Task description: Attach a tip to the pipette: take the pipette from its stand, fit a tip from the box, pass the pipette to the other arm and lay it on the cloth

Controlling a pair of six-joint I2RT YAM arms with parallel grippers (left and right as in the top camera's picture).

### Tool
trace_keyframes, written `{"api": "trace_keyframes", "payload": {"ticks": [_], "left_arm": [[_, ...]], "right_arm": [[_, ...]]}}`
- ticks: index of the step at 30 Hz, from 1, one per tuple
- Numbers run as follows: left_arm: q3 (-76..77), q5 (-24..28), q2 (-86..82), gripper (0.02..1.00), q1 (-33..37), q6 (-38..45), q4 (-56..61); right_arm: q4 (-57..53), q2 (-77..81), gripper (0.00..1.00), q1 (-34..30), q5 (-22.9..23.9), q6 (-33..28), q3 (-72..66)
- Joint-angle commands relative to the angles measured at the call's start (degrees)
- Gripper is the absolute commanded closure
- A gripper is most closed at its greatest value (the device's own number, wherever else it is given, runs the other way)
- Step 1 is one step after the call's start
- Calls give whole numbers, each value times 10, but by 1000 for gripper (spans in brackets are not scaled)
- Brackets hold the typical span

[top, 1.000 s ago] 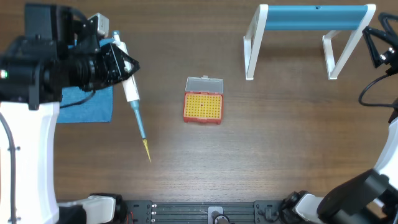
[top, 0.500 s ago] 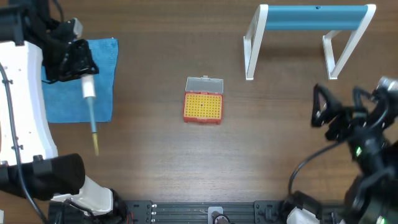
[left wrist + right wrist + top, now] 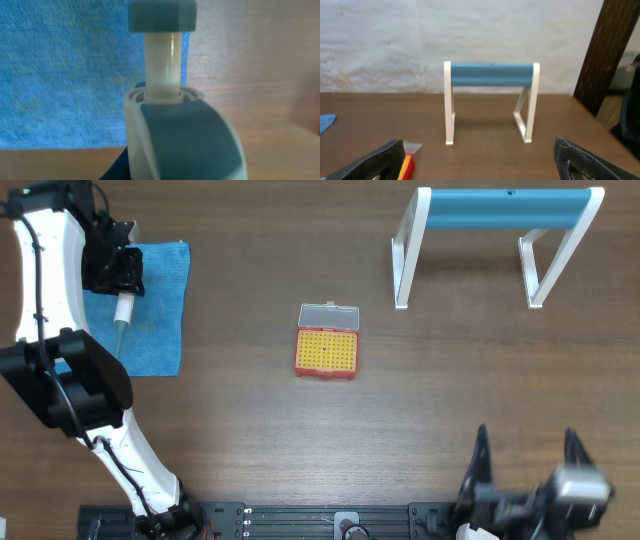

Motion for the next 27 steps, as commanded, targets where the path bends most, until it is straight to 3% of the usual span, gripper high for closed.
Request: {"api": "trace_keyframes", "payload": {"ticks": [1, 2, 4, 7, 15, 21, 27], "left_arm": [[9, -11, 33, 991, 14, 42, 57], [9, -11, 41, 991, 14, 42, 77], [9, -10, 62, 991, 14, 44, 110], [9, -9, 87, 991, 14, 56, 137], [9, -8, 129, 991, 13, 39, 204], [9, 7, 130, 991, 13, 12, 229], [9, 9, 141, 991, 9, 4, 245]], "right_arm": [[-12, -129, 27, 3, -3, 15, -40], [-34, -119, 27, 3, -36, 12, -51], [23, -118, 27, 1, -134, -47, -124], [186, -122, 27, 1, -183, -58, -235], [330, -123, 27, 1, -177, -48, -396], [551, -123, 27, 1, -177, 43, -561], [598, -123, 27, 9, -173, 54, -634]]}}
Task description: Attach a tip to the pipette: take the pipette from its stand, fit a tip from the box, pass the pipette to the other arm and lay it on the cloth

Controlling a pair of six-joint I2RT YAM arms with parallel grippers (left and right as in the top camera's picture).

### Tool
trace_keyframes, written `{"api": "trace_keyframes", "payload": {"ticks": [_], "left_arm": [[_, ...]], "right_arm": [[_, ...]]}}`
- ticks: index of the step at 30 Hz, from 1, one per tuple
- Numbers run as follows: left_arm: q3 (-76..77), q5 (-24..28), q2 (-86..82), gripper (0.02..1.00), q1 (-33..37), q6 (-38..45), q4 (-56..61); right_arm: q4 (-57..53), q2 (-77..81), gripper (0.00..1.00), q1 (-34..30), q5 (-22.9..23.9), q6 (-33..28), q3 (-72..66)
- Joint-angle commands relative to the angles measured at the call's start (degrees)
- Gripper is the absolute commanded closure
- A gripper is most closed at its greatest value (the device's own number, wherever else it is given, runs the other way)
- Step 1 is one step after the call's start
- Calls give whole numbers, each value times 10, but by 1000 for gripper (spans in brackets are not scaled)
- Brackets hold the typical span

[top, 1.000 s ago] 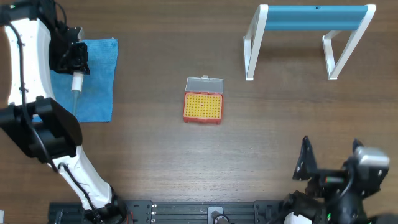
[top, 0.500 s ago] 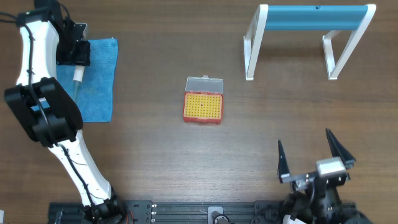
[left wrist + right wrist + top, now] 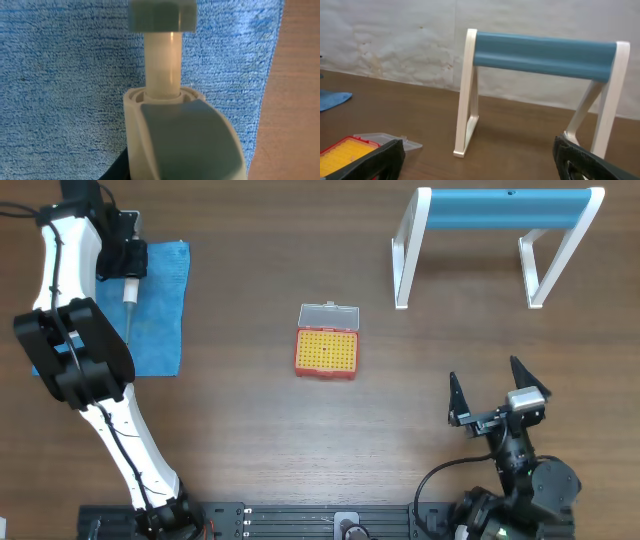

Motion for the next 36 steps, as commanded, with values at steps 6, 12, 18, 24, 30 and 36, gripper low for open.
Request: {"api": "trace_keyframes", "payload": {"ticks": [6, 12, 18, 24, 30, 36], "left_arm": [[9, 10, 37, 991, -23, -14, 23], [9, 10, 54, 991, -27, -37, 30], [9, 9, 57, 991, -27, -37, 31], [9, 10, 84, 991, -27, -37, 22], [9, 10, 86, 950, -27, -37, 23], [9, 10, 86, 641, -27, -37, 17]], "right_arm": [[13, -3, 27, 11, 11, 17, -69], [13, -3, 27, 13, 16, 14, -69], [13, -1, 27, 13, 17, 14, -68], [13, -1, 27, 13, 16, 14, -68], [13, -1, 27, 13, 16, 14, -68], [13, -1, 27, 13, 16, 14, -68]]}}
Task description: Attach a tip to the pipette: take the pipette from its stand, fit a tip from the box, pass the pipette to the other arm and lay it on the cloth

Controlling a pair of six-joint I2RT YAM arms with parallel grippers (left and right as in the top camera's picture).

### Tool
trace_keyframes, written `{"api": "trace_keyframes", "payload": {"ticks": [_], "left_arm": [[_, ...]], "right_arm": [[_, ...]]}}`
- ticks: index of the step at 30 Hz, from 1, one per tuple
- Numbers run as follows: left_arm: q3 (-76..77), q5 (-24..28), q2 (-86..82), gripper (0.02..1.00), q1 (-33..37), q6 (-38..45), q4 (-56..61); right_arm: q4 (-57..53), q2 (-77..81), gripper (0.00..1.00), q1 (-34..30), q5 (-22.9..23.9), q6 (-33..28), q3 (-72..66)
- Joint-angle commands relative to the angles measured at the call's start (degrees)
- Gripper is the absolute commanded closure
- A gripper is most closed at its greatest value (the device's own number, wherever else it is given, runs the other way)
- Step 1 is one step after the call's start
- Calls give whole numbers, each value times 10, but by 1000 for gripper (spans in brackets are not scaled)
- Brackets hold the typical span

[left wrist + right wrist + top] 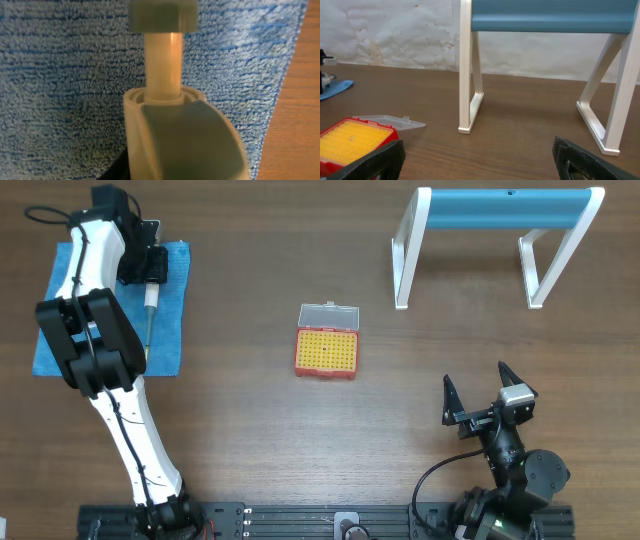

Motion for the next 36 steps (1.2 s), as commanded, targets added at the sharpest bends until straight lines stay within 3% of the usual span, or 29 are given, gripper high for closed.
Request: {"api": "trace_keyframes", "payload": {"ticks": [1, 2, 4, 10, 15, 26, 29, 30, 31, 34, 36], "left_arm": [[6, 8, 27, 579, 1, -3, -9], [6, 8, 27, 505, 1, -3, -11], [6, 8, 27, 448, 1, -3, -11], [7, 12, 26, 400, 1, -3, -25], [20, 36, -2, 259, 1, -3, -45], [314, 40, -160, 229, 1, 12, -359], [312, 38, -272, 218, -2, 11, -355], [311, 39, -309, 167, -2, 10, -352], [303, 40, -350, 20, -2, 10, -345], [190, 58, -506, 20, -2, 10, -294], [38, 68, -633, 20, -2, 10, -227]], "right_arm": [[1, -1, 27, 4, 9, 7, -4], [1, -1, 27, 4, 9, 7, -4], [1, -1, 27, 4, 9, 7, -4], [1, -1, 27, 4, 9, 7, -4], [1, -1, 27, 4, 9, 7, -4], [1, -1, 27, 4, 9, 7, -4], [1, -1, 27, 4, 9, 7, -4], [1, -1, 27, 4, 9, 7, -4], [1, -1, 27, 4, 9, 7, -4], [1, -1, 27, 4, 9, 7, -4], [1, -1, 27, 4, 9, 7, -4]]}}
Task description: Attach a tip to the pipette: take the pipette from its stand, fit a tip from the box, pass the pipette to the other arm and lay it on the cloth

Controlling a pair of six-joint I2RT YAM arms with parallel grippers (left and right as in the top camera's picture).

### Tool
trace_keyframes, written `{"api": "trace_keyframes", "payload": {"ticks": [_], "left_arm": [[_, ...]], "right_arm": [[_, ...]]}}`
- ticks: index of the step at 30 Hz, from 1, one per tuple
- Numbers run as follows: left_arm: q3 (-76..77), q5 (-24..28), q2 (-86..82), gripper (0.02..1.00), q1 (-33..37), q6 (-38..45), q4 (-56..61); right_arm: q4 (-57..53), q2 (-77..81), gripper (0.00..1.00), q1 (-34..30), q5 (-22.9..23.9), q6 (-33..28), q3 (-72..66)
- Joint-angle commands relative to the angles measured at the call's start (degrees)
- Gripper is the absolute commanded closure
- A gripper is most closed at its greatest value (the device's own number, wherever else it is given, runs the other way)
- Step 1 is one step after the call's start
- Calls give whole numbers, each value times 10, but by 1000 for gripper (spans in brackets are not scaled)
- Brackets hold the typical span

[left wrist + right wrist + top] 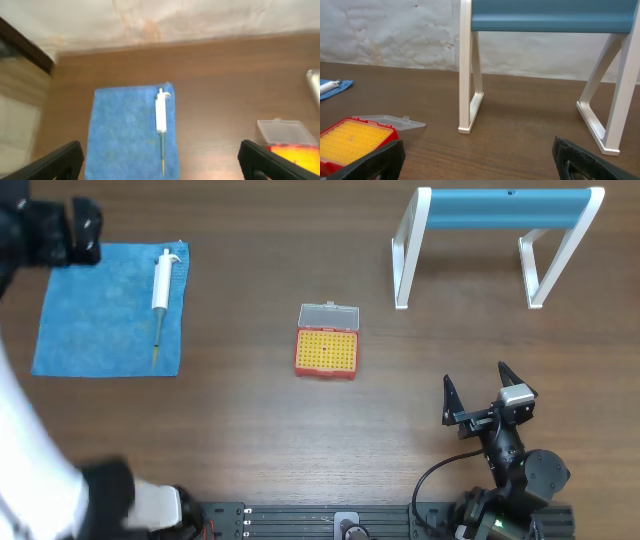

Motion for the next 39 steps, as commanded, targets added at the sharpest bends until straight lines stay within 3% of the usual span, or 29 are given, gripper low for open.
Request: {"api": "trace_keyframes", "payload": {"ticks": [1, 5, 7, 8, 10, 11, 13, 21, 25, 26, 34, 39], "left_arm": [[-271, 12, -225, 20, 0, 1, 116], [-576, 4, -509, 60, 0, 2, 315], [-699, 18, -625, 364, 0, 1, 428], [-729, 18, -649, 369, 0, 2, 452], [-817, 19, -712, 334, -1, 2, 512], [-871, 19, -743, 126, -1, 2, 548], [-952, 17, -782, 20, -1, 2, 615], [-1190, 21, -811, 20, -1, 1, 904], [-1238, 11, -842, 20, -24, -43, 904], [-1278, -11, -876, 20, -49, -78, 904], [-1386, -48, -932, 20, -139, -78, 906], [-1412, -64, -932, 20, -151, -111, 864]], "right_arm": [[0, -2, 27, 4, 9, 6, -4], [0, -2, 27, 4, 9, 6, -4], [0, -2, 27, 4, 9, 6, -4], [0, -2, 27, 4, 9, 6, -4], [0, -2, 27, 4, 9, 6, -4], [0, -2, 27, 4, 9, 6, -4], [0, -2, 27, 4, 9, 6, -4], [0, -2, 27, 4, 9, 6, -4], [0, -2, 27, 4, 9, 6, -4], [0, -2, 27, 4, 9, 6, -4], [0, -2, 27, 4, 9, 6, -4], [0, -2, 27, 4, 9, 6, -4]]}}
